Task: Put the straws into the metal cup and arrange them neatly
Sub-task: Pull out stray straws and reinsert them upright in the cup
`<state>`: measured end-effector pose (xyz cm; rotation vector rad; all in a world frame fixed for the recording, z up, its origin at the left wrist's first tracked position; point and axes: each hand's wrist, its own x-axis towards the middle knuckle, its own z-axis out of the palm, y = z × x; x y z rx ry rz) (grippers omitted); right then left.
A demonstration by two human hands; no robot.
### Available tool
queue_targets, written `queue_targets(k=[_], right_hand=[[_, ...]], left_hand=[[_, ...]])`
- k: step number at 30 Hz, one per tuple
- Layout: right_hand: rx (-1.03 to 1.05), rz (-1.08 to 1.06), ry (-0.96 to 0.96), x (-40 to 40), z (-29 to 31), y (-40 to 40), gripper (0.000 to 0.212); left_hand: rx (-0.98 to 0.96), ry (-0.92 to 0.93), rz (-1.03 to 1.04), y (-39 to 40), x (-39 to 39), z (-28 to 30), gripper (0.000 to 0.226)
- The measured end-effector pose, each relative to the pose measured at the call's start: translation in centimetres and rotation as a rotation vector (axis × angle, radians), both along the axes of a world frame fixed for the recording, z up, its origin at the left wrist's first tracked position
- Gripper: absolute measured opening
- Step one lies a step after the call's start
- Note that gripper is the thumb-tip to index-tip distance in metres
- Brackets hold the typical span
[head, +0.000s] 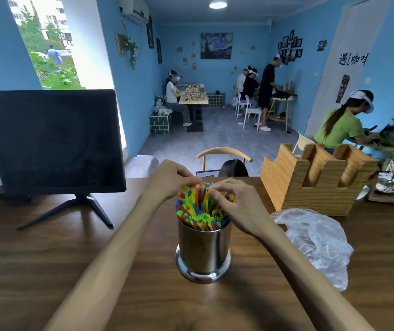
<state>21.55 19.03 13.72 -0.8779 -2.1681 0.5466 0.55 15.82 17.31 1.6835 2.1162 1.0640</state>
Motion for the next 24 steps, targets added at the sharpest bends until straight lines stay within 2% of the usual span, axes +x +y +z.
queue_targets(k=[7,11,13,15,18,21,24], right_hand=[[-0.007,-0.016,0.042,0.3,1.2,-0.7,0.032],[-0.067,0.019,0.139,0.3,2.7,-1.9,0.027],[-0.299,0.131,0.253,-0.1,4.0,-3.0,0.033],[-0.669,0.282,0.402,-0.7,5.6,-4.0,0.043],[-1.043,0.361,0.605,-1.7,7.6,-4.3,0.048],[-1.177,0.334,0.758,-2.4,8.5,-3.6,0.025],[-1.17,0.368,0.712,-2.6,8.7,-2.4,0.012]], left_hand=[[0.165,0.085,-0.13,-1.1,-0.2,3.0,0.017],[0.347,0.025,-0.127,-3.2,1.0,6.1,0.01],[0.48,-0.07,-0.121,-4.9,1.5,7.9,0.01],[0.588,-0.14,-0.179,-6.8,2.2,9.1,0.003],[0.622,-0.083,-0.292,-9.7,3.5,9.0,0.01],[0.632,-0.039,-0.353,-11.1,4.1,7.4,0.007],[0.579,-0.071,-0.429,-10.9,3.7,5.7,0.014]])
